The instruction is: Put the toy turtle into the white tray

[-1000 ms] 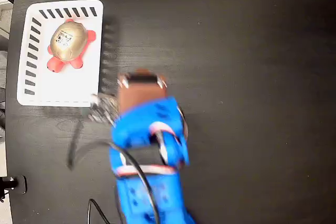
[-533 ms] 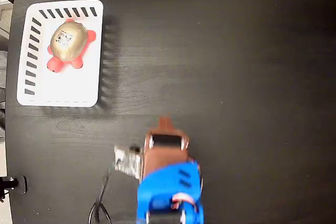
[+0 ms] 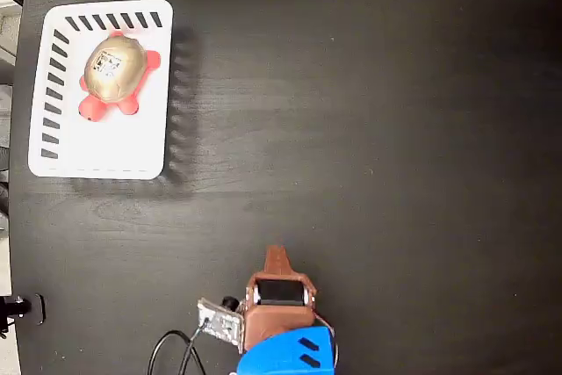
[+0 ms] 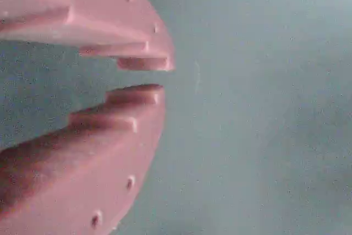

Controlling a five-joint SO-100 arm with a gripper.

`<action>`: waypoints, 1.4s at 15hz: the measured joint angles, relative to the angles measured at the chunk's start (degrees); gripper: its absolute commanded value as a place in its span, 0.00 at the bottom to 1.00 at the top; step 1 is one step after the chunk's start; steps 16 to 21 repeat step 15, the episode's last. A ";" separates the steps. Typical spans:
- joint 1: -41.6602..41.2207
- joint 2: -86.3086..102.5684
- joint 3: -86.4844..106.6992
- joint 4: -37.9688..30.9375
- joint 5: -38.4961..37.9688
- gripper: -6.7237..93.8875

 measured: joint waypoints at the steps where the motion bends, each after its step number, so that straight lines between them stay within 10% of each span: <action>1: 0.18 0.00 0.00 1.85 0.18 0.06; 21: 0.97 0.00 0.00 3.25 -2.64 0.06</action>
